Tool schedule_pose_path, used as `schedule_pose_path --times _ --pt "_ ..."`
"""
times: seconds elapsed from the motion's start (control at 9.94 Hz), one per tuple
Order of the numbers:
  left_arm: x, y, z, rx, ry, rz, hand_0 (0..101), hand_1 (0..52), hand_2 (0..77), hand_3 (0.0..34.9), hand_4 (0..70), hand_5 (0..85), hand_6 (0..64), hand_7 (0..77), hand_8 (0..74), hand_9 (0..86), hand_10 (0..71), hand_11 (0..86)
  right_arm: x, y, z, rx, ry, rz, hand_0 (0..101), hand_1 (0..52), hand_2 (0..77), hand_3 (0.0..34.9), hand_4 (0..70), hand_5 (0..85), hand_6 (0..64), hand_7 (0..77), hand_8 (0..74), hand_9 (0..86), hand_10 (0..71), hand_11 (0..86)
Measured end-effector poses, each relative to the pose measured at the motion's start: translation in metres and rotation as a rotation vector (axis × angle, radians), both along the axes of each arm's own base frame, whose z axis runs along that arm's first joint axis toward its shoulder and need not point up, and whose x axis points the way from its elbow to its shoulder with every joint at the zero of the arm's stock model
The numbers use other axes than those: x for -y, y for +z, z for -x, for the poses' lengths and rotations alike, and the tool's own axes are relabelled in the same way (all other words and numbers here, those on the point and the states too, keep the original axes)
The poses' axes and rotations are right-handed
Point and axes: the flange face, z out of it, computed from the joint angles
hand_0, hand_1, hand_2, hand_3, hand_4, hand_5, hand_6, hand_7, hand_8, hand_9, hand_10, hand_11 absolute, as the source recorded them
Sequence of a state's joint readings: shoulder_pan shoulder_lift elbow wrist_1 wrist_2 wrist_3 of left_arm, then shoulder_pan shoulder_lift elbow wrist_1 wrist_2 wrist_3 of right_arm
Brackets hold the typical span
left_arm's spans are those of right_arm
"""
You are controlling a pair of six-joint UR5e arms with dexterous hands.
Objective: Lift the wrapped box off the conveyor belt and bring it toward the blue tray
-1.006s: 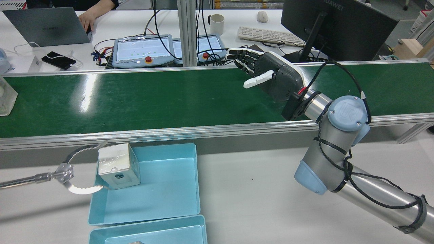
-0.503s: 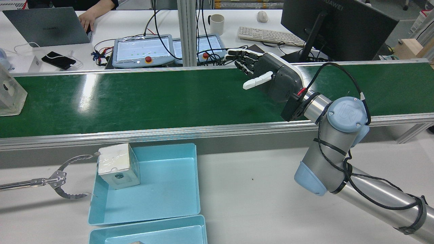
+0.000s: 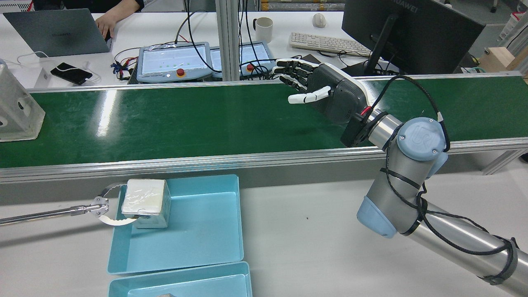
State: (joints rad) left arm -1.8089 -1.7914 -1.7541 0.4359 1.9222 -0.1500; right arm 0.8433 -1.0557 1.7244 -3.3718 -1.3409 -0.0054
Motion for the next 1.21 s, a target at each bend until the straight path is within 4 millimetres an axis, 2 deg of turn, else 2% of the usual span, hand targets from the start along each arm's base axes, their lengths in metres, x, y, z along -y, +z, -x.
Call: schedule_pose_path --times 0.1,0.2,0.3,0.4,0.5,0.6,0.7,0.8,0.91,1.01,1.21 --pt "0.0 0.0 0.0 0.0 0.0 0.0 0 0.0 1.1 0.0 0.0 1.1 0.0 0.5 0.5 0.5 0.0 0.5 0.001 0.0 -0.001 0.0 0.002 0.0 52 19.6 18.5 1.8 21.8 21.3 11.4 27.3 4.4 8.2 6.5 11.4" --pt "0.0 0.0 0.0 0.0 0.0 0.0 0 0.0 0.5 0.0 0.0 1.1 0.0 0.5 0.5 0.5 0.5 0.0 0.001 -0.001 -0.002 0.0 0.003 0.0 54 28.9 24.5 1.6 22.4 30.0 14.2 32.7 6.5 11.4 9.3 14.7" --pt "0.0 0.0 0.0 0.0 0.0 0.0 0 0.0 0.5 0.0 0.0 1.1 0.0 0.5 0.5 0.5 0.5 0.0 0.001 -0.001 -0.002 0.0 0.004 0.0 54 28.9 24.5 1.6 22.4 30.0 14.2 32.7 6.5 11.4 9.3 14.7" --pt "0.0 0.0 0.0 0.0 0.0 0.0 0 0.0 1.1 0.0 0.0 1.1 0.0 0.5 0.5 0.5 0.0 0.5 0.001 -0.001 -0.002 -0.001 0.004 0.0 55 37.1 44.2 1.5 30.0 46.4 26.7 47.5 15.8 25.6 18.0 27.3" --pt "0.0 0.0 0.0 0.0 0.0 0.0 0 0.0 0.5 0.0 0.0 1.1 0.0 0.5 0.5 0.5 0.0 0.0 0.001 -0.001 -0.002 -0.001 0.004 0.0 55 32.7 56.7 1.6 30.5 45.3 27.8 52.9 14.7 24.0 15.8 25.6" --pt "0.0 0.0 0.0 0.0 0.0 0.0 0 0.0 0.5 0.0 0.0 1.1 0.0 0.5 0.5 0.5 0.5 0.0 0.002 -0.002 -0.003 -0.004 0.007 -0.003 55 26.2 53.5 1.5 27.3 36.0 21.3 45.8 9.3 15.8 11.4 18.5" --pt "0.0 0.0 0.0 0.0 0.0 0.0 0 0.0 0.5 0.0 0.0 1.1 0.0 0.5 0.5 0.5 0.5 0.0 0.002 -0.003 -0.005 -0.013 0.014 -0.01 54 18.5 33.8 1.4 23.5 22.4 16.4 36.0 1.6 2.7 6.0 12.0" --pt "0.0 0.0 0.0 0.0 0.0 0.0 0 0.0 1.1 0.0 0.0 1.1 0.0 0.5 0.5 0.5 0.5 0.0 0.003 -0.004 -0.008 -0.026 0.025 -0.02 54 18.5 33.8 1.4 23.5 22.4 12.0 26.7 1.6 2.7 2.7 7.6" --pt "0.0 0.0 0.0 0.0 0.0 0.0 0 0.0 1.1 0.0 0.0 1.1 0.0 0.5 0.5 0.5 0.5 0.0 0.003 -0.005 -0.007 -0.045 0.035 -0.032 53 20.2 21.8 1.6 21.8 19.1 10.9 24.5 1.6 2.7 2.2 5.4" --pt "0.0 0.0 0.0 0.0 0.0 0.0 0 0.0 1.1 0.0 0.0 1.1 0.0 0.5 0.5 0.5 0.5 0.0 0.003 -0.008 -0.005 -0.059 0.045 -0.056 52 18.5 13.1 1.6 19.6 19.1 10.9 23.5 1.1 2.7 2.2 3.8" --pt "0.0 0.0 0.0 0.0 0.0 0.0 0 0.0 1.1 0.0 0.0 1.1 0.0 0.5 0.5 0.5 0.5 0.0 0.002 -0.015 0.004 -0.06 0.056 -0.117 51 16.9 15.3 1.6 19.1 16.9 9.3 21.3 1.1 2.7 2.2 4.9"
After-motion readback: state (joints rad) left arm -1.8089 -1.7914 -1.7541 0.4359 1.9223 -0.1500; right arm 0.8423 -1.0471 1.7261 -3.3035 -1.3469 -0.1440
